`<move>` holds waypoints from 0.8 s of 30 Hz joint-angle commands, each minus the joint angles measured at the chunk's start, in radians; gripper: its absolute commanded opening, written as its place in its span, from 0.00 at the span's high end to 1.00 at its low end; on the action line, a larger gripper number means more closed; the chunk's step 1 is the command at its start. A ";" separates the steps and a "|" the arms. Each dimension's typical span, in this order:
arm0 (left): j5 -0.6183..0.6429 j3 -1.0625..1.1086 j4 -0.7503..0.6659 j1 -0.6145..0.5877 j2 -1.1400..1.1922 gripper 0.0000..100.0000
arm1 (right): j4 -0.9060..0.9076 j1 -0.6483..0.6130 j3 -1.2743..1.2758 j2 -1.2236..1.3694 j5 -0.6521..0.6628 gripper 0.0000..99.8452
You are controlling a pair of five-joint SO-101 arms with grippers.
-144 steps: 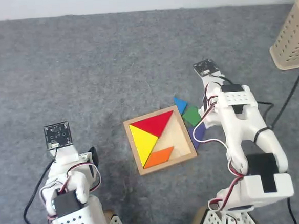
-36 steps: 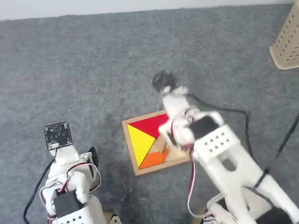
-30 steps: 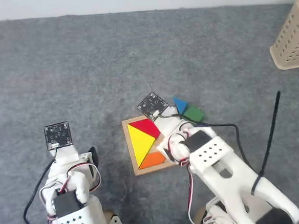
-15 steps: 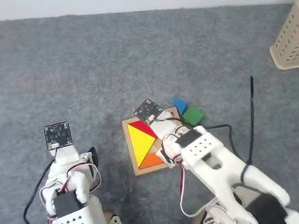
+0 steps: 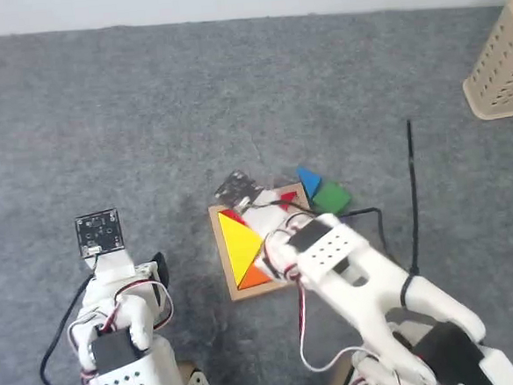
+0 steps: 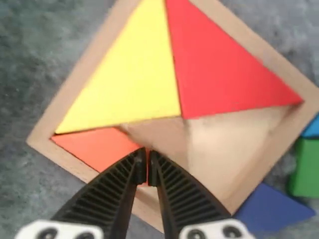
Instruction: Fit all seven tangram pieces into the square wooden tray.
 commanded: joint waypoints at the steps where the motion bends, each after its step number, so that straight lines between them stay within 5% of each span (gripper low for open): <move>1: -0.005 -0.013 0.005 0.003 -0.015 0.78 | -0.050 -0.056 -0.057 -0.002 -0.003 0.99; 24: -0.005 -0.013 0.005 0.003 -0.015 0.78 | 0.010 0.051 -0.002 -0.189 0.006 0.99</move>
